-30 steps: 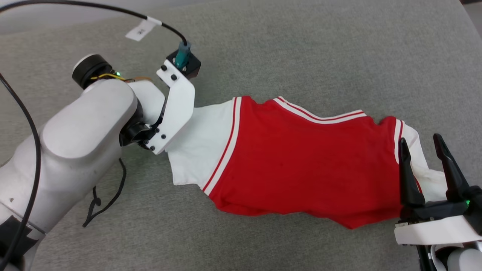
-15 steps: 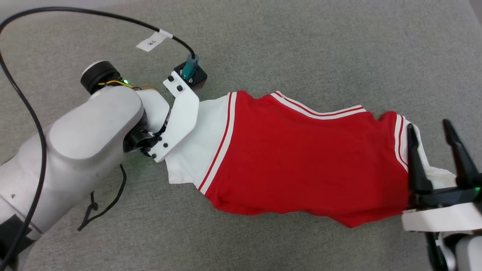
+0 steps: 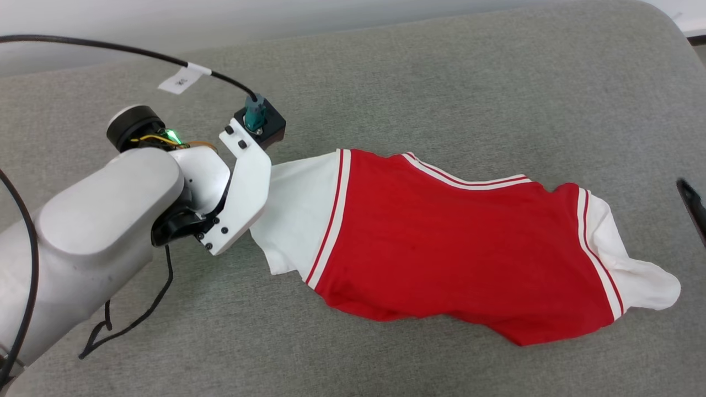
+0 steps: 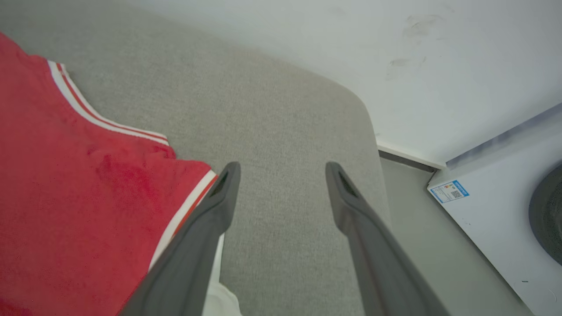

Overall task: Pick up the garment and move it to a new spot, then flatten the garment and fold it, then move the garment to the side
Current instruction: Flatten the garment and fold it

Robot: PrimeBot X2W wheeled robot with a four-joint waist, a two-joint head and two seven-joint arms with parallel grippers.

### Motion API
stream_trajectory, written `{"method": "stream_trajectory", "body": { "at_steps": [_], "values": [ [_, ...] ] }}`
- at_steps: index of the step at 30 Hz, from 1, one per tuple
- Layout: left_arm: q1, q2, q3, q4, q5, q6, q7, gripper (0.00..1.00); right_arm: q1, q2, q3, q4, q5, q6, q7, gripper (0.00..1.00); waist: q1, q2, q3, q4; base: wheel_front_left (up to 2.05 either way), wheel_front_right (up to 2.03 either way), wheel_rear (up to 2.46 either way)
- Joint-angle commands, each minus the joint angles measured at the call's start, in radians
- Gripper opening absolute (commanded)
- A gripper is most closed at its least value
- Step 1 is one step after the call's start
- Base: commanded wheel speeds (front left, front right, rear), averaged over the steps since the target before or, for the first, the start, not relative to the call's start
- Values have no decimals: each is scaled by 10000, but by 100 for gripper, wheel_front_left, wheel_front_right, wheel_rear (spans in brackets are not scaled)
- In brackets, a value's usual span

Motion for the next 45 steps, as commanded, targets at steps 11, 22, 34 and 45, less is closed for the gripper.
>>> {"method": "stream_trajectory", "body": {
  "at_steps": [11,22,34,45],
  "values": [
    [-163,-107,6,-470,264,4,-405,0,-939,-3767,3108,201,4138,-7,5770,100,0,0,498,503,0,0,0],
    [-638,-289,-3,-521,414,4,-599,0,-1997,-2405,5302,2206,4038,-9,5666,100,0,0,1198,835,0,0,0],
    [108,-291,1,-126,270,4,-1388,0,-2682,-2606,5864,3030,4404,-12,3608,0,0,0,458,600,0,0,0],
    [741,-41,294,189,52,46,-3358,0,-2536,-3763,4782,1636,4542,-10,2394,0,0,0,-1301,800,0,0,0]
  ]
}}
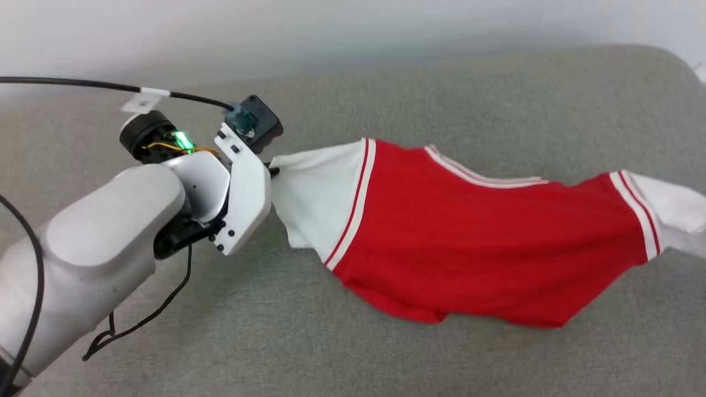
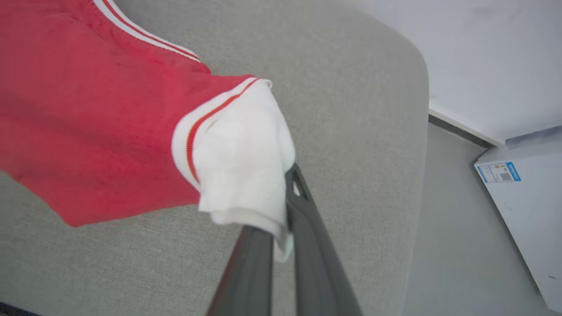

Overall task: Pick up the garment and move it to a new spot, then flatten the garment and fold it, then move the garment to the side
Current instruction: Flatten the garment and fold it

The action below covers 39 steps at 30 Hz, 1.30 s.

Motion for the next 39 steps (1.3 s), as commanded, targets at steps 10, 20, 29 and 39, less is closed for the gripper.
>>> {"method": "stream_trajectory", "body": {
  "at_steps": [10,20,29,39],
  "values": [
    [-886,289,945,-134,558,608,-1626,0,-1312,-262,-1016,-870,-389,-14,-108,0,1,0,-948,975,0,0,0],
    [-2940,-40,1694,1009,1324,789,-2499,0,-5176,544,-251,-610,-1368,-14,362,0,1,0,38,1498,0,0,0],
    [-5507,-256,2612,2494,2023,1109,-3598,0,-9774,2072,761,1325,-2485,-14,602,0,1,0,1739,1770,0,0,0],
    [-7547,-353,3233,3875,2140,889,-4267,0,-13245,3124,1697,3525,-3452,-16,-363,0,1,0,2802,1883,0,0,0]
  ]
}}
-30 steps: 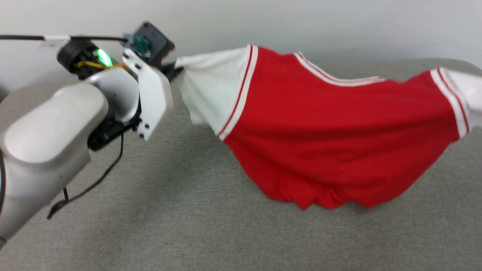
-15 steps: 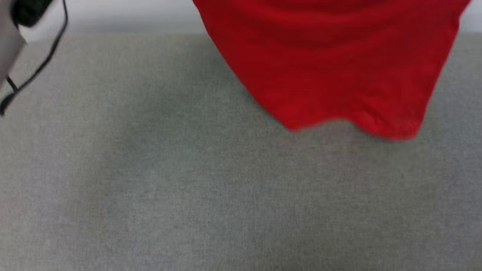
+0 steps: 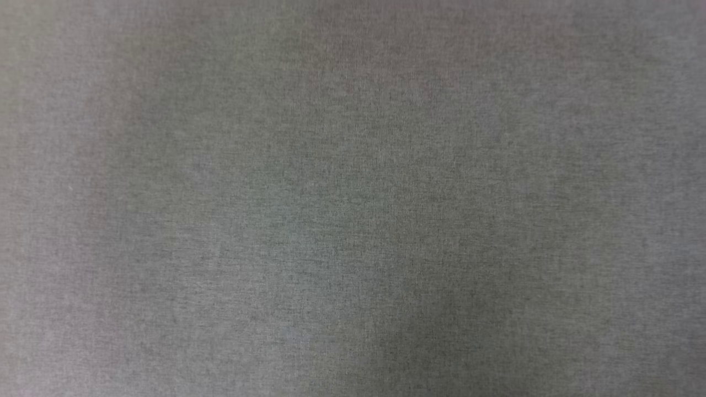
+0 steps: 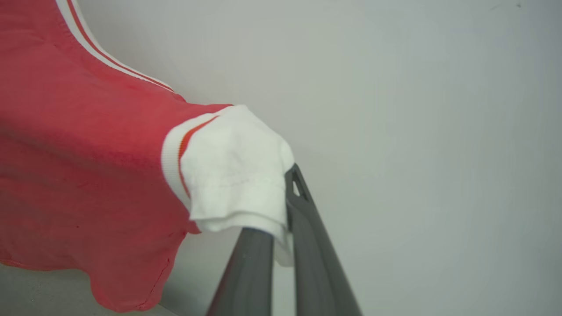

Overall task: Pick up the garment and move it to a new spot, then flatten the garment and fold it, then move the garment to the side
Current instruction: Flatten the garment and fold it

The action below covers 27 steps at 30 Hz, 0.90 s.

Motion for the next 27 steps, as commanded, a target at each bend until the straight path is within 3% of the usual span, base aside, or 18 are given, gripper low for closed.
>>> {"method": "stream_trajectory", "body": {
  "at_steps": [1,6,13,20,27],
  "values": [
    [-193,-19,60,97,-20,-16,-91,0,-330,55,14,177,-18,-16,-140,0,-2,0,194,32,0,0,0],
    [-361,-179,302,601,-330,-200,-455,0,-787,315,290,969,-4,-16,-783,0,-2,0,552,-14,0,0,0],
    [399,-440,206,1271,-637,-507,-980,0,52,422,661,1793,367,-16,-1795,0,-2,0,808,-120,0,0,0],
    [2407,-824,-18,1567,-1221,-742,-1739,0,2060,442,1005,2302,796,-16,-3101,0,-2,0,449,-169,0,0,0],
    [5091,-860,-187,1368,-1803,-815,-2482,0,4542,727,1342,2269,1480,-16,-4088,0,-2,0,-269,-244,0,0,0]
  ]
}}
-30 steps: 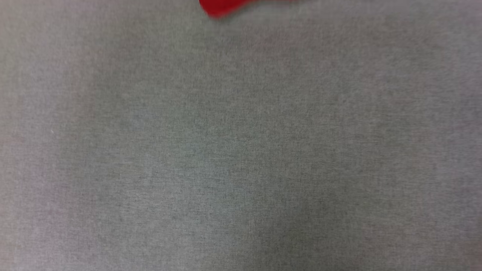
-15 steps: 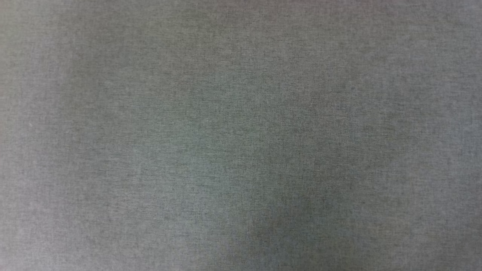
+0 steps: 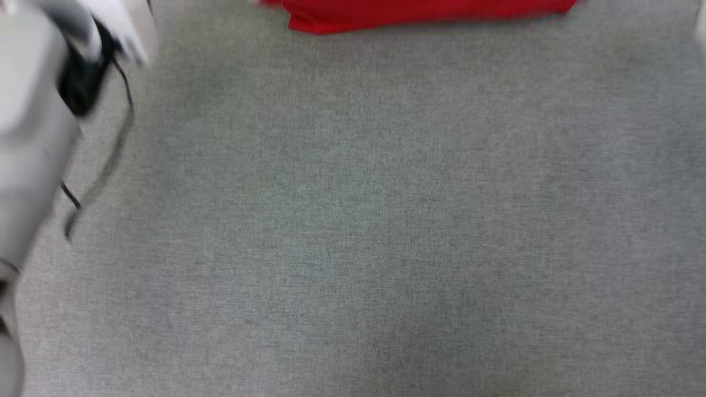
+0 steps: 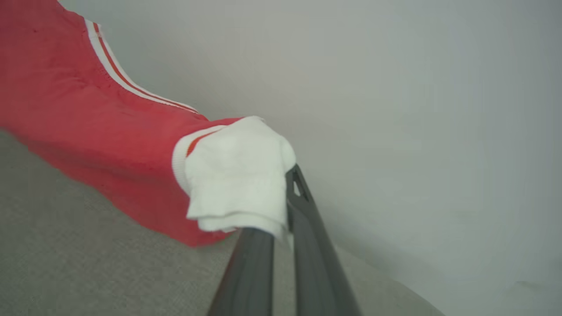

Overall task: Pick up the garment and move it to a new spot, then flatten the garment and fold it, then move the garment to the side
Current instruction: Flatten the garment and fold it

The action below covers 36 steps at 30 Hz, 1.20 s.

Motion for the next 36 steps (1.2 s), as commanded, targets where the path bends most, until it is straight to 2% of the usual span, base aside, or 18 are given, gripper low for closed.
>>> {"method": "stream_trajectory", "body": {
  "at_steps": [1,7,14,17,24,31,36],
  "values": [
    [593,47,26,-94,-140,-11,-110,0,582,74,-16,-31,191,-14,-225,0,-1,-1,-320,-38,0,0,0],
    [3212,337,-50,-949,-479,387,-361,0,2823,-49,370,-393,540,-14,-736,0,-1,-1,-1176,-96,0,0,0],
    [6243,1035,-123,-2639,-894,1056,-426,0,5331,-543,590,-1295,972,-14,-801,0,-1,-1,-2256,-227,0,0,0],
    [7459,1423,-229,-3385,-1046,1488,-437,0,6401,-855,598,-1803,1066,-14,-641,0,-1,-1,-2704,-326,0,0,0],
    [9853,2305,-563,-4813,-1530,2384,-304,0,8919,-1562,113,-2977,1244,-16,-50,0,-1,-1,-3625,-487,0,0,0],
    [11538,2755,-839,-5794,-1993,2996,-271,0,11481,-2016,-726,-3803,1246,-14,274,0,-1,-1,-4219,-468,0,0,0],
    [12212,3029,-1034,-6297,-2134,3267,-139,0,12992,-2193,-1467,-4318,1139,-16,507,0,-1,-1,-4384,-449,0,0,0]
  ]
}}
